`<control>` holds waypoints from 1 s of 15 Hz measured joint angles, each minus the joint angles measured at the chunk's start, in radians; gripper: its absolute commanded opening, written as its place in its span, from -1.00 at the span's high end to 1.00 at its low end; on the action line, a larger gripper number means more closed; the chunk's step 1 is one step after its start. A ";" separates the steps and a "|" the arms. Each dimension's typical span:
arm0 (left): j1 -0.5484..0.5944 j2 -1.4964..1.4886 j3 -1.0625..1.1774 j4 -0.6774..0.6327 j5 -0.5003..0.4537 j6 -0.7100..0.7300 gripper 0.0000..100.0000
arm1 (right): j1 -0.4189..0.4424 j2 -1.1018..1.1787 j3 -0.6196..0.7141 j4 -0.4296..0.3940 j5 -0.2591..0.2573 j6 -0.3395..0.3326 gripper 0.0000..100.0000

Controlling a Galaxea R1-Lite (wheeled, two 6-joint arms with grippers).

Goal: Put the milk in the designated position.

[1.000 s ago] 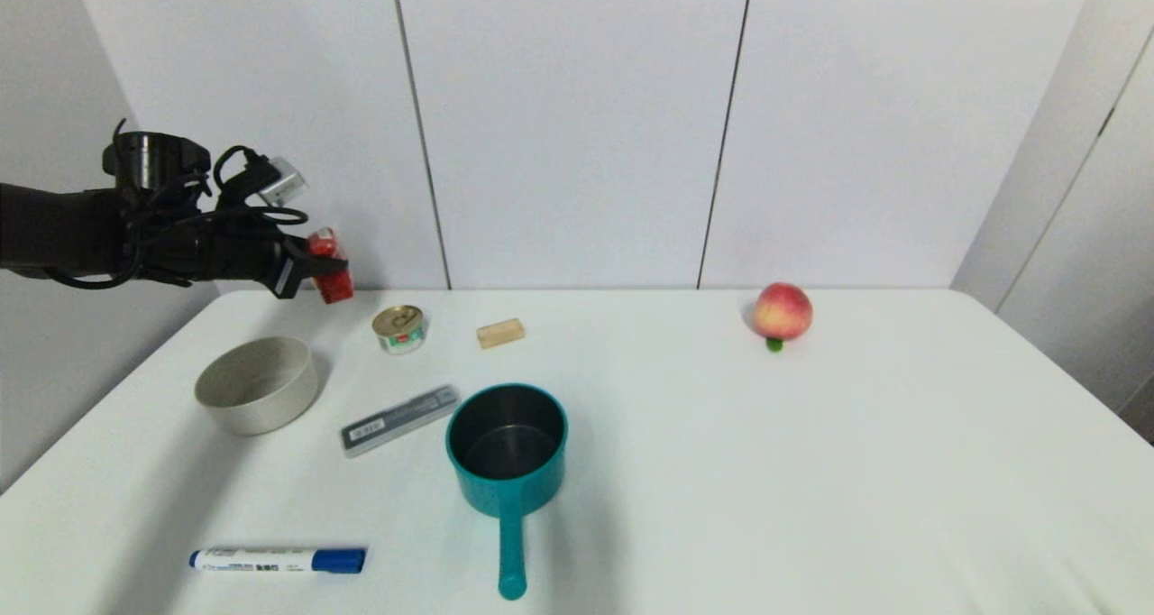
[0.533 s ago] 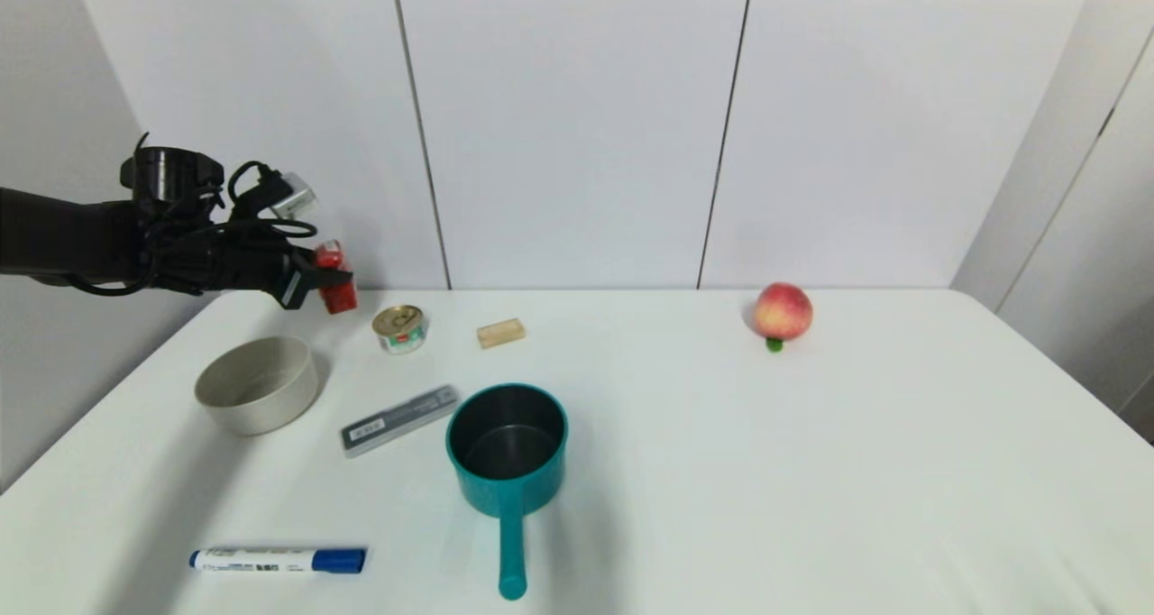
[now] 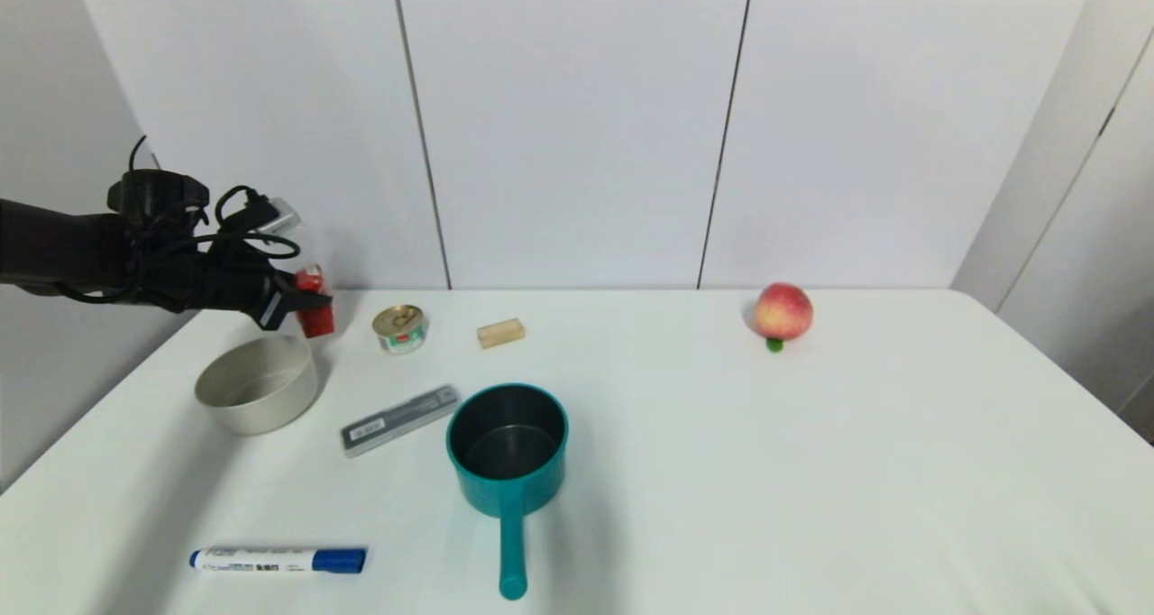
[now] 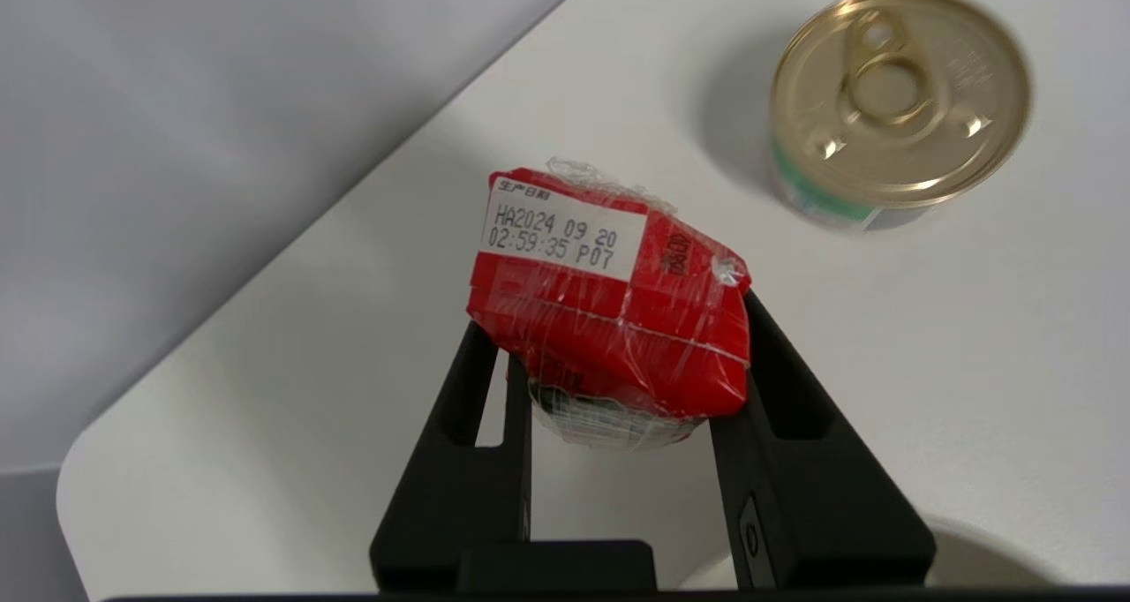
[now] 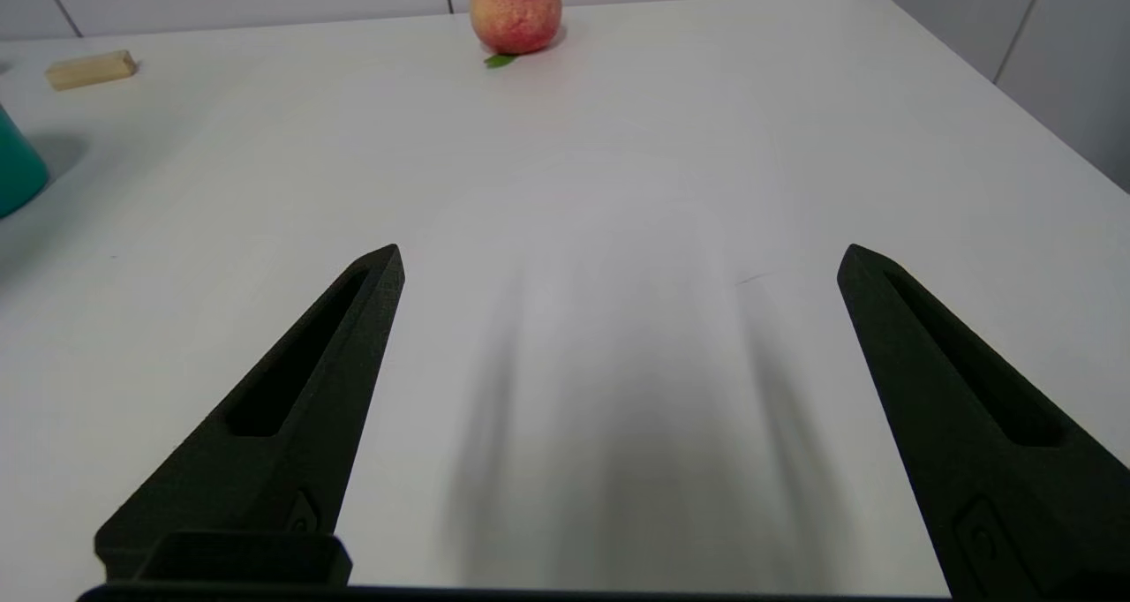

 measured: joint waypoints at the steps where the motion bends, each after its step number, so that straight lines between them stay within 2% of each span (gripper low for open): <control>1: 0.003 0.004 0.000 0.000 0.000 0.000 -1.00 | 0.000 0.000 0.000 0.000 0.000 0.000 -1.00; 15: 0.004 0.003 -0.024 0.003 -0.001 -0.018 -1.00 | 0.000 0.000 0.000 0.000 0.000 0.000 -1.00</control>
